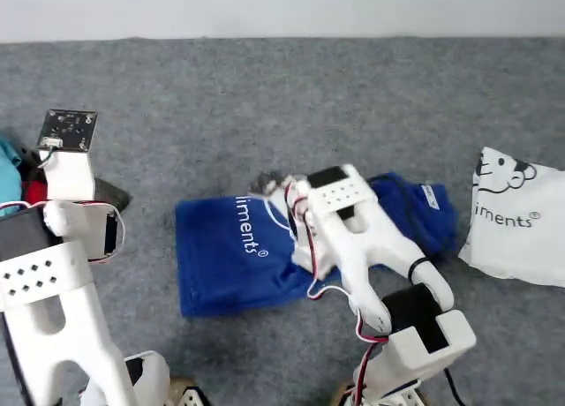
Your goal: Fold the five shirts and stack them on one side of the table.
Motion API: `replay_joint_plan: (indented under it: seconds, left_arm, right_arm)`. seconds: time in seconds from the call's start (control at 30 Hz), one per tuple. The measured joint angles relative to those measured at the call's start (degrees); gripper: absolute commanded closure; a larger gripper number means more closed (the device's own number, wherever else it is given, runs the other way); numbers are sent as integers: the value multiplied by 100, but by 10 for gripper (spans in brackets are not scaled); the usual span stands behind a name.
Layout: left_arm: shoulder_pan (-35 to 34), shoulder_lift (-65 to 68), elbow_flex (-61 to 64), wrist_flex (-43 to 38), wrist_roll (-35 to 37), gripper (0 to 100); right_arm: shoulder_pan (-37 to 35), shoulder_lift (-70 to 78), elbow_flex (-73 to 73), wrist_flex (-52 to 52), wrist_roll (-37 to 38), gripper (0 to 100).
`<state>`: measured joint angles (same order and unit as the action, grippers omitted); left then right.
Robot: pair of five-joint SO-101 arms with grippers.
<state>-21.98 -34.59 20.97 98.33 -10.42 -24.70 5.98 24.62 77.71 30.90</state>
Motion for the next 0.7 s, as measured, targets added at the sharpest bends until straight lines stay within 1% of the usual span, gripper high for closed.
replay_joint_plan:
  seconds: [0.13,0.33,0.53,0.7]
  left_arm:
    - [0,0,0,0,0,982]
    - [0,0,0,0,0,982]
    - [0,0,0,0,0,982]
    - [0,0,0,0,0,982]
  right_arm:
    - [0,0,510,-18,0,989]
    - [0,-360,492,70,0,989]
    - [9,-492,-308,18,0,989]
    - [0,26,-563,-563,0,989]
